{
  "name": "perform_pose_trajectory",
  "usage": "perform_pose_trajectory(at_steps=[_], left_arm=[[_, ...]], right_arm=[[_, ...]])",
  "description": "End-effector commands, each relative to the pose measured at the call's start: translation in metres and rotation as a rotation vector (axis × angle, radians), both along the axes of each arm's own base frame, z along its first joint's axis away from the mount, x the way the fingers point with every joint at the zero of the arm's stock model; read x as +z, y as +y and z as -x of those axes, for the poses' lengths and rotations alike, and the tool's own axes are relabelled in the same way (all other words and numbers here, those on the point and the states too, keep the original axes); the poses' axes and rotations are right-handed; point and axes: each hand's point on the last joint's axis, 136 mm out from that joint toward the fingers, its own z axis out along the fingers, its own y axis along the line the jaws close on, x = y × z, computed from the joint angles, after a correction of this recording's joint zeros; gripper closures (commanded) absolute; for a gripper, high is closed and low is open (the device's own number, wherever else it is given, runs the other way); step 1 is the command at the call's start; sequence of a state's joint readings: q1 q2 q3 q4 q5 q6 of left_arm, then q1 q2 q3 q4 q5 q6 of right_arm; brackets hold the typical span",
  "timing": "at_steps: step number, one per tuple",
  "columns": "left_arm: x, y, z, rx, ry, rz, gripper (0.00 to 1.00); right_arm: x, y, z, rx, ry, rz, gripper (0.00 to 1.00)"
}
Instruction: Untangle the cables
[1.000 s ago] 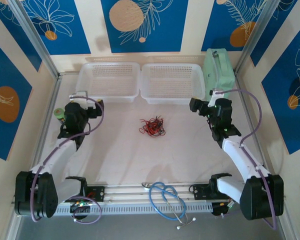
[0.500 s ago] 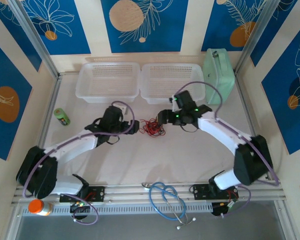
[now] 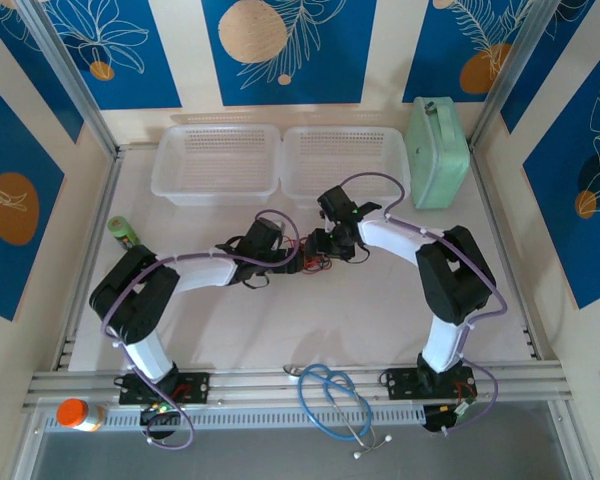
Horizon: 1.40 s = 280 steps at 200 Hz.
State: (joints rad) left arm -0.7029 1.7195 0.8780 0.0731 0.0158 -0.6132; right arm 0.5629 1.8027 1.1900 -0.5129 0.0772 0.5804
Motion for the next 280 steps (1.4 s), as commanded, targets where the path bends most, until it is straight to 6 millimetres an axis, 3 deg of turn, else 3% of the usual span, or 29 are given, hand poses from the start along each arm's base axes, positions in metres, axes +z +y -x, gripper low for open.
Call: perform_pose_trajectory(at_steps=[1,21,63,111,156,192,226,256,280], left_arm=[[0.033,-0.027,-0.017,-0.008,-0.090,0.106,0.16],[0.039,-0.029,-0.016,-0.013,-0.105,0.138,0.16],[0.061,-0.039,-0.007,-0.080,-0.122,0.217,0.15],[0.058,-0.035,-0.010,-0.058,-0.110,0.180,0.14],[0.048,-0.051,-0.012,-0.095,-0.075,0.211,0.14],[0.040,-0.064,-0.008,-0.135,-0.041,0.242,0.15],[0.027,-0.064,0.002,-0.153,0.006,0.224,0.18],[0.019,-0.064,0.011,-0.163,0.026,0.218,0.29],[0.010,-0.068,0.014,-0.168,0.053,0.233,0.51]], right_arm=[[-0.018,-0.003,0.006,-0.028,0.047,-0.015,0.55],[-0.020,-0.005,0.011,-0.032,0.067,-0.050,0.74],[-0.014,-0.007,0.021,-0.020,0.057,-0.193,1.00],[-0.002,-0.010,0.029,0.080,-0.031,-0.317,1.00],[0.013,-0.013,0.033,0.102,-0.104,-0.429,1.00],[0.011,-0.014,0.034,0.087,-0.093,-0.452,1.00],[0.010,-0.015,0.033,0.076,-0.095,-0.458,1.00],[0.009,-0.017,0.033,0.068,-0.094,-0.456,1.00],[0.005,-0.020,0.031,0.041,-0.081,-0.442,1.00]])
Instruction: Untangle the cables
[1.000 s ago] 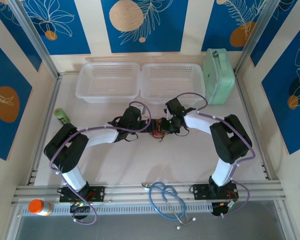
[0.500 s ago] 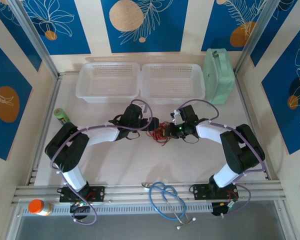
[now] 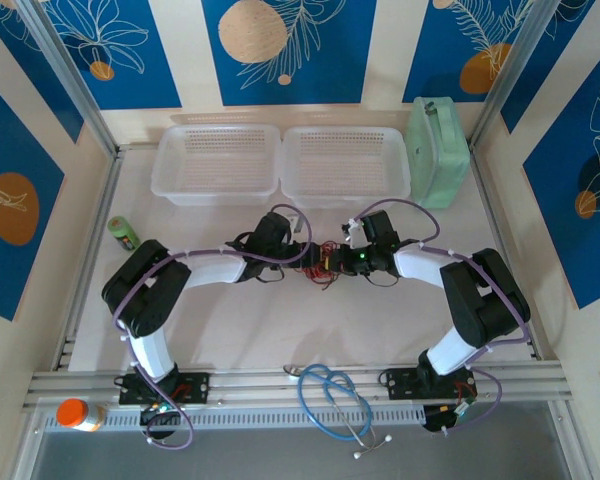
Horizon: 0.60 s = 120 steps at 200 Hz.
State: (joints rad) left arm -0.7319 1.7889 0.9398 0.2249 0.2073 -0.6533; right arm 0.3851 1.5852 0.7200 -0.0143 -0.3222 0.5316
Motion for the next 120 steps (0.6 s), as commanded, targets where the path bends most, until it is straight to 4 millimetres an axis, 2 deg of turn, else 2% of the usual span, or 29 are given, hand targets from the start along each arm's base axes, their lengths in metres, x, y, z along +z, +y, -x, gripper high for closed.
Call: perform_pose_trajectory(at_steps=[1,23,33,59,75,79,91,120], left_arm=[[-0.014,-0.009,0.012,-0.036,0.049,0.017,0.51],[-0.021,-0.014,0.012,-0.041,0.067,0.032,0.71],[-0.024,-0.015,0.012,-0.040,0.070,0.030,0.82],[-0.020,-0.008,0.007,-0.020,0.043,-0.004,1.00],[-0.012,-0.002,0.005,-0.012,0.006,-0.034,1.00],[-0.010,-0.001,0.005,-0.011,-0.003,-0.040,1.00],[-0.002,0.003,0.003,-0.009,-0.033,-0.060,1.00],[0.015,0.010,0.004,-0.011,-0.116,-0.116,1.00]], right_arm=[[0.005,0.000,-0.001,-0.012,0.003,-0.027,1.00],[-0.002,-0.006,-0.001,-0.050,0.043,0.006,0.98],[-0.003,-0.009,0.000,-0.064,0.061,0.017,0.88],[0.002,-0.015,0.006,-0.095,0.082,0.026,0.59],[0.011,-0.019,0.011,-0.111,0.081,0.029,0.47],[0.014,-0.020,0.012,-0.114,0.082,0.030,0.41],[0.024,-0.023,0.015,-0.127,0.076,0.030,0.30],[0.045,-0.031,0.021,-0.177,0.101,0.027,0.12]])
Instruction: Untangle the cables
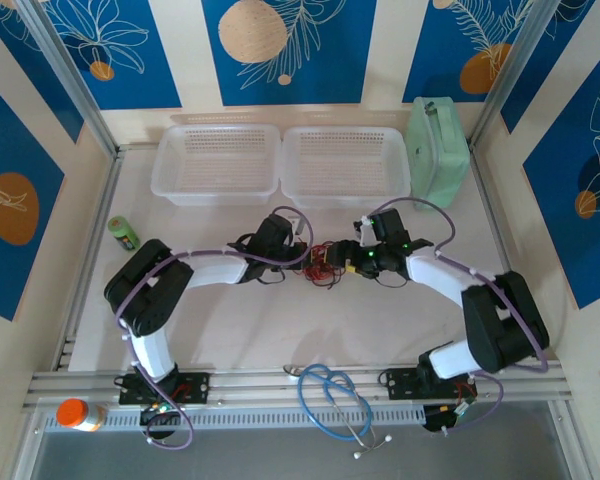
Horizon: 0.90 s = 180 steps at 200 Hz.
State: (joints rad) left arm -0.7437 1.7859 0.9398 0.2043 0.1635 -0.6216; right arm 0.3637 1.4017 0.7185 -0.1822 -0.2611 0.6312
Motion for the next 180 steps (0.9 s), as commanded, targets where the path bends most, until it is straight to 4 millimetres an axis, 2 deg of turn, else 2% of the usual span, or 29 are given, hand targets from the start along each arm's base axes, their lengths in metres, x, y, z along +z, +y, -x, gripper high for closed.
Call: perform_pose_trajectory(at_steps=[1,12,43,67,90,133,180], left_arm=[[0.019,0.008,0.003,-0.013,-0.091,-0.073,1.00],[0.023,0.008,0.005,-0.016,-0.124,-0.093,1.00],[0.030,0.005,0.015,-0.034,-0.209,-0.133,1.00],[0.034,-0.002,0.025,-0.059,-0.280,-0.157,1.00],[0.037,-0.006,0.034,-0.063,-0.335,-0.167,1.00],[0.047,-0.006,0.043,-0.041,-0.399,-0.107,1.00],[0.046,0.001,0.046,-0.004,-0.413,-0.075,1.00]], right_arm=[[0.013,-0.010,0.011,-0.055,0.070,0.008,0.11],[0.017,-0.013,0.010,-0.088,0.094,0.005,0.05],[0.025,-0.011,-0.002,-0.186,0.174,-0.065,0.03],[0.026,-0.005,-0.016,-0.256,0.221,-0.116,0.03],[0.020,-0.004,-0.023,-0.305,0.255,-0.117,0.10],[-0.006,-0.001,-0.013,-0.319,0.354,-0.098,0.16],[-0.019,0.011,0.004,-0.279,0.411,-0.084,0.20]])
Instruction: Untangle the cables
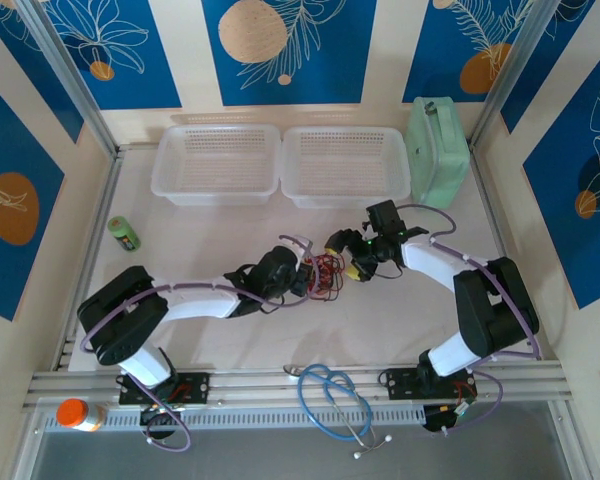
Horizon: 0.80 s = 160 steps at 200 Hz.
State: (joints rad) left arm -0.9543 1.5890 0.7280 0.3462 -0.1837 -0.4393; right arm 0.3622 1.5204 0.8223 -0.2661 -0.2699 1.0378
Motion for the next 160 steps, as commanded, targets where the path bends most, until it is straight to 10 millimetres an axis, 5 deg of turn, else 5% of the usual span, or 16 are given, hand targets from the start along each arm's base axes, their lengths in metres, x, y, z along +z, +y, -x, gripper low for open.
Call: perform_pose_trajectory(at_steps=[1,42,96,160], left_arm=[[0.020,-0.002,-0.003,0.028,-0.061,0.072,1.00],[0.030,-0.001,-0.003,0.039,-0.086,0.124,1.00],[0.063,-0.009,0.002,-0.006,-0.122,0.201,1.00],[0.110,0.024,0.014,0.010,-0.200,0.169,0.39]], right_arm=[[-0.008,0.007,0.014,0.016,0.058,-0.016,0.20],[-0.015,0.016,0.016,0.041,0.078,-0.038,0.36],[-0.013,0.027,0.005,0.086,0.044,-0.078,1.00],[0.028,0.027,-0.009,0.263,-0.342,-0.043,1.00]])
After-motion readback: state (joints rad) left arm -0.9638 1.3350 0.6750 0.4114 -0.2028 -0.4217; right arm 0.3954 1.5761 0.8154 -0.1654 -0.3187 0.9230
